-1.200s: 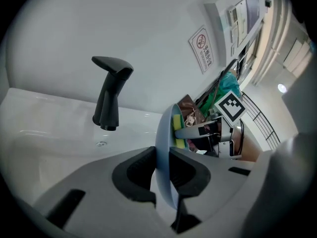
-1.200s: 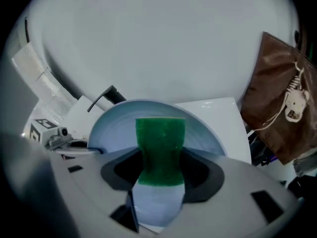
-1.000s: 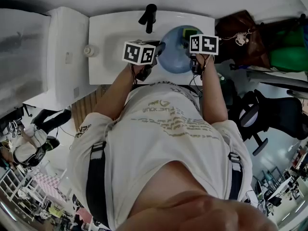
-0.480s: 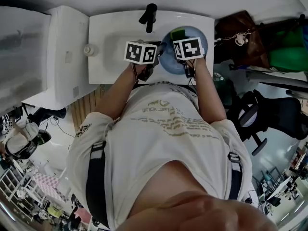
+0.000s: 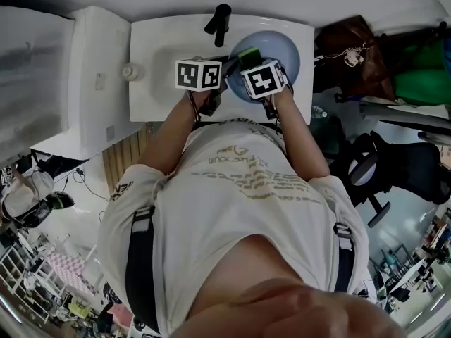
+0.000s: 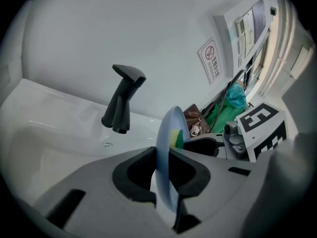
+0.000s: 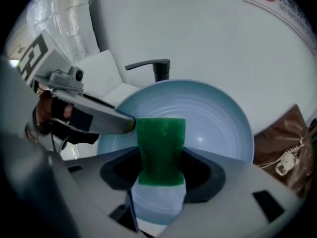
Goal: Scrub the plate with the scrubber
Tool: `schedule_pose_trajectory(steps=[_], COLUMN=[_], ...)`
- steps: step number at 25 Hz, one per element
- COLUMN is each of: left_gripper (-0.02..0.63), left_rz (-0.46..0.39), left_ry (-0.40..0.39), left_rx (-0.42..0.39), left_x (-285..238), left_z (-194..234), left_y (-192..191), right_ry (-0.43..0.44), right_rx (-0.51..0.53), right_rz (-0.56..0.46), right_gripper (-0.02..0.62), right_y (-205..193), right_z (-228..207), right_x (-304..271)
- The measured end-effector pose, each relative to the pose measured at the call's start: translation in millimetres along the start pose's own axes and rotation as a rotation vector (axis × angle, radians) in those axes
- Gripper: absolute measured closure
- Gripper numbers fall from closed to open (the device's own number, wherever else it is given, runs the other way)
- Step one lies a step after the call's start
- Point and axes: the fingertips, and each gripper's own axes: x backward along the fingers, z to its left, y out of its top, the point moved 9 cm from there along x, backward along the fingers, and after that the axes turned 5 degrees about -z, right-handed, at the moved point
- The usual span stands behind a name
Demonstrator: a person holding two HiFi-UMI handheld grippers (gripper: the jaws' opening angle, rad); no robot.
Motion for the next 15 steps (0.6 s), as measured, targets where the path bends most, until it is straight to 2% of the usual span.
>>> schedule_pose_trajectory(steps=[6,12,15], left_gripper=[0.546,0.546,0.546], left_rz=[-0.001,0.007,0.006], left_ry=[-0.014,-0.015,-0.023], left_rx=[-0.004,-0.072,-0.065], left_x=[0.6,-0.8,-1.6], left_z=[-3.7,-8.9,-11.0], left_y=[0.1,3.2,2.3], right_ry=[0.006,0.09,0.106], right_rx=[-0.092,-0.264,-0.296], right_rz=[0.016,-0.014,-0.015], right_gripper=[0.347,0.348,0.348], right_y=[-10.5,-13.6,-16.7], right_z=[-17.5,-37.4,-44.1], right_x=[1.9,4.8,7.9])
